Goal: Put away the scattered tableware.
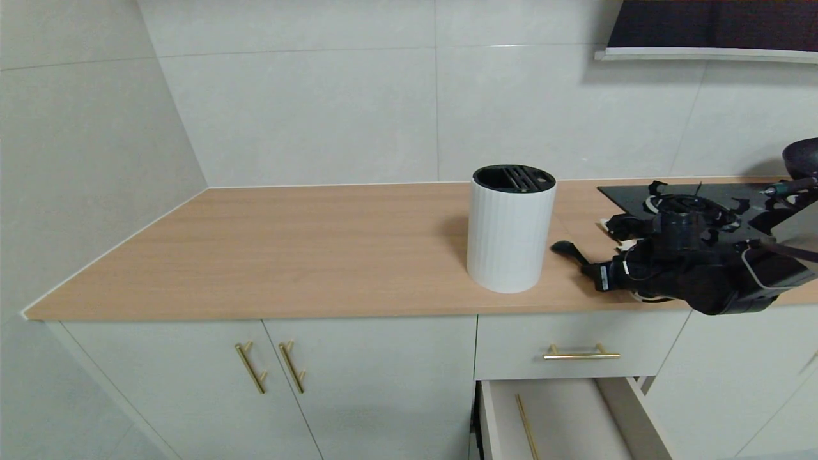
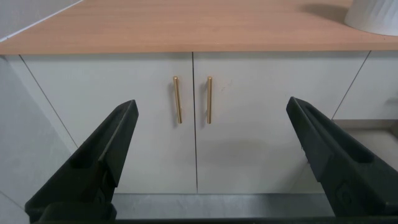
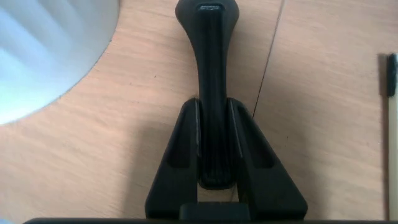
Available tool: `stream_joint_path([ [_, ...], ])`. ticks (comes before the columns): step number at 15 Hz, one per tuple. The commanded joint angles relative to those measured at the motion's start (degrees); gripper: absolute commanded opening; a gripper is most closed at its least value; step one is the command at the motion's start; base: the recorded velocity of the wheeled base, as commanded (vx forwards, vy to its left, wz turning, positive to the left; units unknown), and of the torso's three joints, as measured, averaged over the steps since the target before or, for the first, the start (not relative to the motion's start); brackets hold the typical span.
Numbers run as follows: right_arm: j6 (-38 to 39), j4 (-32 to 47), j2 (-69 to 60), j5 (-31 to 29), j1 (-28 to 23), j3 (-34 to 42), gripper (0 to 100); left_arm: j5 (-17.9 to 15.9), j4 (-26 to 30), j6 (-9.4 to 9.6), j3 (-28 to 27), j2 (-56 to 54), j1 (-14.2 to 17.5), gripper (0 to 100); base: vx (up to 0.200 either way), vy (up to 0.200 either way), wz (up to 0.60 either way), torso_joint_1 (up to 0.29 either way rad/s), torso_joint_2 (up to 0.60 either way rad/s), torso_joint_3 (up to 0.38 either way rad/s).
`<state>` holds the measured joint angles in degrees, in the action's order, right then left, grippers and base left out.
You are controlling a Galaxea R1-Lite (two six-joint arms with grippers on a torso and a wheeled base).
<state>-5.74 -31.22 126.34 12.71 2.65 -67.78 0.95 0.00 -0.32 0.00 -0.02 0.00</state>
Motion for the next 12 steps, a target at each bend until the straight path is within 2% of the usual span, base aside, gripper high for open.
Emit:
stream_joint_path([
  [1, 2.5, 2.7, -4.3, -3.2, 1.3, -0.2, 0, 0.0, 0.0, -0.03, 0.0, 0.0, 0.0, 100, 0.000, 0.000, 0.00, 0.000, 0.00, 0.000],
  [4, 7.1, 15.0, -14.4, -7.4, 4.0, 1.0, 0, 0.0, 0.0, -0.03, 0.0, 0.0, 0.0, 100, 0.000, 0.000, 0.00, 0.000, 0.00, 0.000],
  [5, 11.0, 21.6, -21.7, -9.9, 5.7, 3.0, 0, 0.0, 0.0, -0.03, 0.0, 0.0, 0.0, 100, 0.000, 0.000, 0.00, 0.000, 0.00, 0.000],
  [7, 15.4, 25.9, -29.3, -11.5, 6.9, 6.0, 0, 0.0, 0.0, -0.03, 0.0, 0.0, 0.0, 100, 0.000, 0.000, 0.00, 0.000, 0.00, 0.000],
  [10, 16.5, 35.7, -40.3, -11.2, 7.0, 12.0, 0, 0.0, 0.0, -0.03, 0.0, 0.0, 0.0, 100, 0.000, 0.000, 0.00, 0.000, 0.00, 0.000],
  [12, 16.6, 35.6, -43.4, -10.6, 7.0, 15.9, 0, 0.0, 0.0, -0.03, 0.0, 0.0, 0.0, 100, 0.000, 0.000, 0.00, 0.000, 0.00, 0.000],
])
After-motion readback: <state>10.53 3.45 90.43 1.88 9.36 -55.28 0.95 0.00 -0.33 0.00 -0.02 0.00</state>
